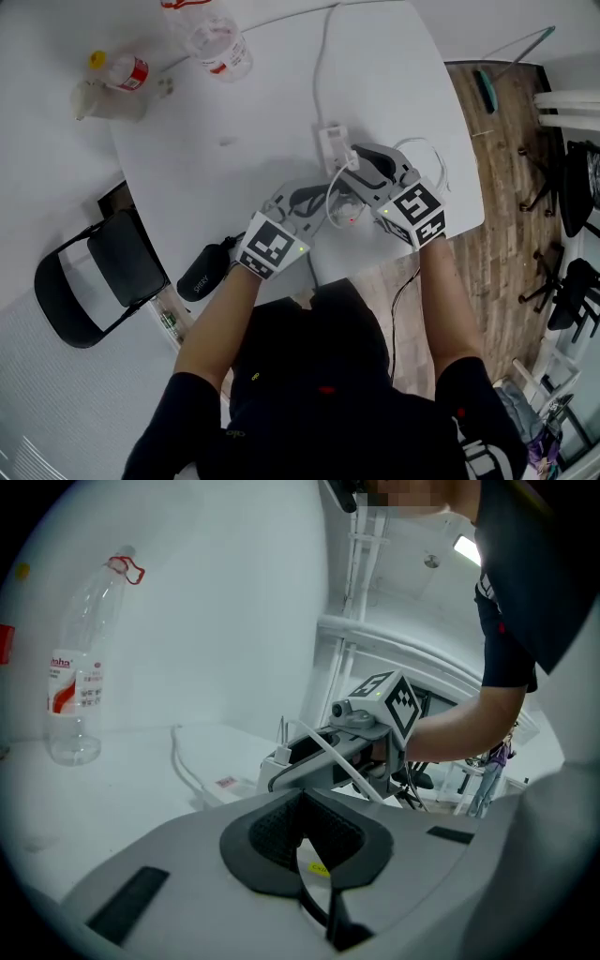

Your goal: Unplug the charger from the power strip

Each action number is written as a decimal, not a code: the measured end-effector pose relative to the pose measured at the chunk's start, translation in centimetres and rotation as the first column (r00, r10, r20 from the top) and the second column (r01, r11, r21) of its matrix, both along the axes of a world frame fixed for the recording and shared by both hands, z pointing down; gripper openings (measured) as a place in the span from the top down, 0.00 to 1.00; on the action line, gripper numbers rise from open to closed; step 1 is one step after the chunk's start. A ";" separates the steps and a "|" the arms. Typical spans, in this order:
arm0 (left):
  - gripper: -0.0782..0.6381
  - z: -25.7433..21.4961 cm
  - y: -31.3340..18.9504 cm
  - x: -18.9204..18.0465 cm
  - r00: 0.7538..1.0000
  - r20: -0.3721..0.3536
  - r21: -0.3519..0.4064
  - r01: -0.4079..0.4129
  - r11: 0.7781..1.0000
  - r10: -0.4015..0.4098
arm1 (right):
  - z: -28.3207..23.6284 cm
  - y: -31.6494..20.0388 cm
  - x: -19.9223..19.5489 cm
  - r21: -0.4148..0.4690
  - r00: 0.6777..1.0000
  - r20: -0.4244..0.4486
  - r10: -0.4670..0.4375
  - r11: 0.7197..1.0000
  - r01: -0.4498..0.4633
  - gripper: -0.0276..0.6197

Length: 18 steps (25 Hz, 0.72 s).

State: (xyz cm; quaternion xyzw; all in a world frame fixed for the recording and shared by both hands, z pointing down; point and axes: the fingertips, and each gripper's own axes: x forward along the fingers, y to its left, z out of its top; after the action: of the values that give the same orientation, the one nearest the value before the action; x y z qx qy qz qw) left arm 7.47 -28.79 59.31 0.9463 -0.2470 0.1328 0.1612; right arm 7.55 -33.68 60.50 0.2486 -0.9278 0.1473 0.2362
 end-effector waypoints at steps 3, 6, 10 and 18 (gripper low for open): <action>0.86 0.2 0.0 0.1 1.000 -0.009 -0.008 0.002 1.000 -0.002 | 0.2 -0.2 -0.4 -0.003 1.000 -0.002 -0.014 1.000 0.014 0.68; 0.86 0.1 0.0 0.2 1.000 -0.003 -0.003 -0.005 1.000 0.005 | 0.0 -0.3 -0.6 -0.005 1.000 0.013 -0.002 1.000 0.002 0.68; 0.86 0.1 0.0 0.3 1.000 0.002 0.008 -0.018 1.000 0.018 | -0.5 -0.3 -0.6 0.014 0.999 0.022 0.032 0.999 -0.033 0.69; 0.86 -0.1 -0.1 -0.3 1.000 0.026 0.007 -0.008 1.000 0.008 | -5.0 -0.8 0.6 0.042 0.984 0.129 0.124 0.991 -0.130 0.69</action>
State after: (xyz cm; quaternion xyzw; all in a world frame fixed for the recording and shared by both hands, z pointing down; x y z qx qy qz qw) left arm 7.21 -28.92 59.20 0.9459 -0.2458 0.1450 0.1541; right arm 8.19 -34.52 55.48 0.3033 -0.9265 0.1540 0.1608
